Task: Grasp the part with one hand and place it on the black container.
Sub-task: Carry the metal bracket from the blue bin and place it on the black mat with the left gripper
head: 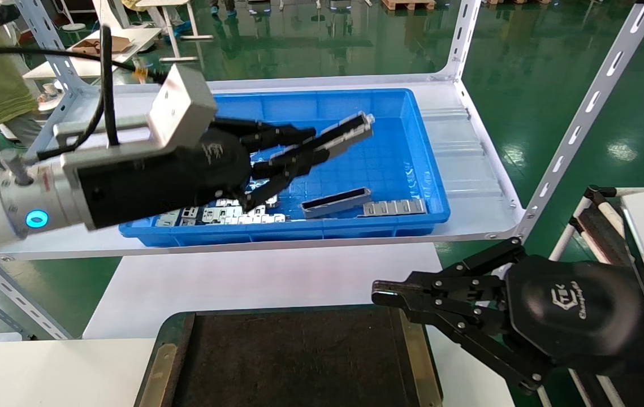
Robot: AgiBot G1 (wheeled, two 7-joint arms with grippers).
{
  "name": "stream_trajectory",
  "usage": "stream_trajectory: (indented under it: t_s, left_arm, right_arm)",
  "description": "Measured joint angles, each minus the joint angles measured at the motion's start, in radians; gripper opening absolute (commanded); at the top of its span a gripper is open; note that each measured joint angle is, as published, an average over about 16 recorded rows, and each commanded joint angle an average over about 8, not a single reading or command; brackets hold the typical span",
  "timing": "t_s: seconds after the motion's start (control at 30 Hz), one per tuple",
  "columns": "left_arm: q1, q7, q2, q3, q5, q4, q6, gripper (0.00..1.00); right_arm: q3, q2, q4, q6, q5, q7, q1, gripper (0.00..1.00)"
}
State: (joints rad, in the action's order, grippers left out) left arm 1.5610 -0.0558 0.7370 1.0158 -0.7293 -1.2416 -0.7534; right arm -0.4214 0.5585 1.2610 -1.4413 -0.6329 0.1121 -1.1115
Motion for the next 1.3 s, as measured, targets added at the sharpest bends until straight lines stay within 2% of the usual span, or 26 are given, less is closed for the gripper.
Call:
stream_trajectory:
  t_s: [0.23,0.6,0.97,1.3]
  left_arm:
    - [-0.078,-0.025,-0.051,0.019,0.015,-0.097,0.031,0.0]
    - [-0.215,-0.003,-0.064,0.051,0.048,-0.117,0.028,0.0]
    - [-0.345,-0.011,-0.03,0.109,0.05,-0.116,0.088,0.0]
    - [-0.457,-0.034,0.033,0.16,0.034,-0.11,0.239,0.0]
  right_arm:
    - [0.0,0.0,0.0,0.0,0.0,0.0,0.0,0.0]
    - [0.0,0.0,0.0,0.0,0.0,0.0,0.0,0.0]
    - [0.0,0.0,0.0,0.0,0.0,0.0,0.0,0.0]
    - [0.0,0.0,0.0,0.0,0.0,0.0,0.0,0.0]
